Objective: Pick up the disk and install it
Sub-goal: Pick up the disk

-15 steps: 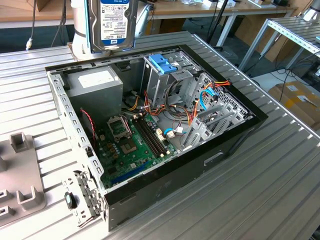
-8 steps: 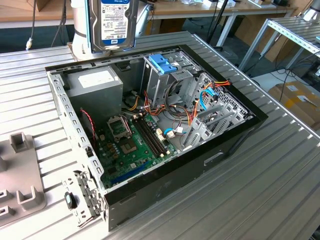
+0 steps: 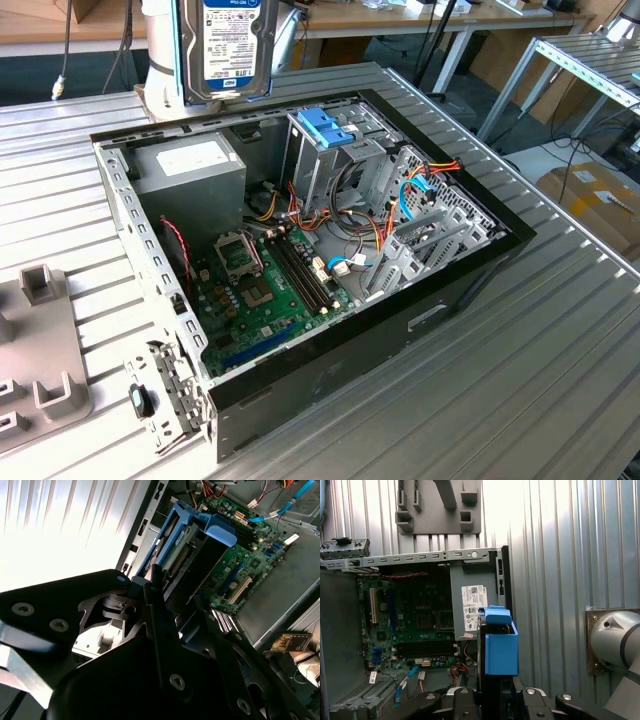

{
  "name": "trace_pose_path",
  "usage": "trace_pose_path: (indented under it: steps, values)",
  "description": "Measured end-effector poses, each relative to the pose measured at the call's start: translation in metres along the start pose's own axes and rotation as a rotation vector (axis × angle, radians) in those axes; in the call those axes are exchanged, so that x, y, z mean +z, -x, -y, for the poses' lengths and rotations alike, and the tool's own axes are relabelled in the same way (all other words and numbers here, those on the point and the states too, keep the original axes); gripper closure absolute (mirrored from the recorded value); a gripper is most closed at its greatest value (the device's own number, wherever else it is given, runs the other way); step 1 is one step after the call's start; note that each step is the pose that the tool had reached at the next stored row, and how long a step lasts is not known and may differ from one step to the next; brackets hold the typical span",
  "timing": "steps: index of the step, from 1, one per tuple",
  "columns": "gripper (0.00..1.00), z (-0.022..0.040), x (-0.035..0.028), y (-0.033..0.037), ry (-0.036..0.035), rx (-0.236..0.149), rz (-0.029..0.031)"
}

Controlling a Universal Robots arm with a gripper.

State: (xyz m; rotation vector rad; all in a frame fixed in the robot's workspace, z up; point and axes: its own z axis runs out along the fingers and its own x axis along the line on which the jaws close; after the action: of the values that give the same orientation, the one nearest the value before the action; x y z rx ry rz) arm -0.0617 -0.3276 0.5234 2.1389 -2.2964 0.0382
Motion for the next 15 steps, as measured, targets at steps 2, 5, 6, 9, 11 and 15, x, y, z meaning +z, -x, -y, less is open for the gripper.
trace_pose_path:
  steps: [2,5,6,9,11,15]
  values:
    - [0.65,0.0016,0.0000,0.0002,0.0001,0.000,0.0000]
    - [0.65,0.0052,0.0001,0.0005,0.0000,0.000,-0.0001]
    - [0.65,0.0061,0.0001,0.0006,0.0000,0.000,0.0000]
    - [0.65,0.0070,0.0001,0.0007,0.0000,0.000,0.0000]
    - [0.65,0.0071,0.0001,0.0007,0.0000,0.000,0.0000]
    - [0.65,0.0071,0.0001,0.0007,0.0000,0.000,0.0000]
